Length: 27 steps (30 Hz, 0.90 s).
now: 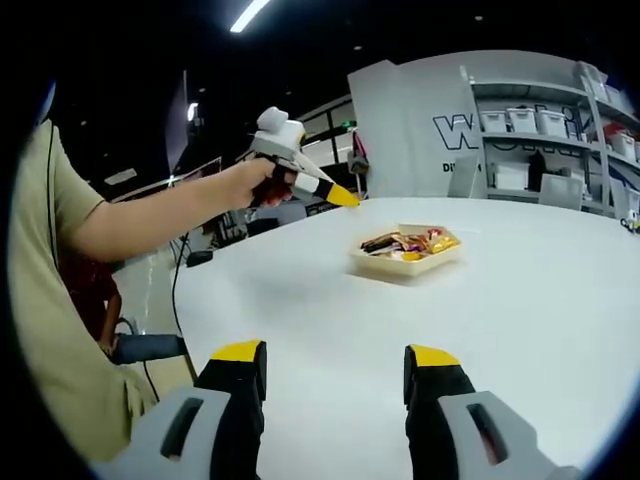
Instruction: Place the target food into the container with the food tongs after gripping and lifting it, then release it inside without dropping or visibly crushing the food.
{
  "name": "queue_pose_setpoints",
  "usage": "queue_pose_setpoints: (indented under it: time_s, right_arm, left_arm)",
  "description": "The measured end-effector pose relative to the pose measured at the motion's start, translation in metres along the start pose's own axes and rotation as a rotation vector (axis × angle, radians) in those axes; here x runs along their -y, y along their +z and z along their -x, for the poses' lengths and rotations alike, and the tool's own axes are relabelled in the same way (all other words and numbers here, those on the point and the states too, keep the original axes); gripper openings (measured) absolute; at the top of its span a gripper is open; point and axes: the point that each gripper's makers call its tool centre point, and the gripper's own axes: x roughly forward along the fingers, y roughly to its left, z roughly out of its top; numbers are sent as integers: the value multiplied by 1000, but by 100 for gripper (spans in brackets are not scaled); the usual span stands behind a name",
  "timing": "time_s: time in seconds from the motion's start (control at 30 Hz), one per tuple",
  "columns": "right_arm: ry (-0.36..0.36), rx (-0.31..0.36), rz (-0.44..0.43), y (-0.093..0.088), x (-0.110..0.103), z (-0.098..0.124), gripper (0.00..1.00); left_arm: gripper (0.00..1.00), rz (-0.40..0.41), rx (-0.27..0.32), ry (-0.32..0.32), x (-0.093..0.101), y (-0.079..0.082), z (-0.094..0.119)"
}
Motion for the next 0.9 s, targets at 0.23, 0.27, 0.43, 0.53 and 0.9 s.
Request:
queue_pose_setpoints:
  time_s: [0.23,0.27,0.43,0.53,0.9]
  right_arm:
    - [15,-6,8,1,-7,-7,53]
    - [16,-6,9,1,-8,-8,53]
    - [28,-11,14,2,-14,-14,53]
    - [34,-13,18,2,-16,-17,53]
    - [47,-17,30,4,-19,-24,53]
  left_arm:
    - [23,5,9,3,0,-10,13]
    - [23,7,10,3,-1,-10,14]
    - [23,18,22,7,-2,-16,24]
    - [23,21,26,10,-1,-22,31]
    - [23,27,42,14,4,-37,48]
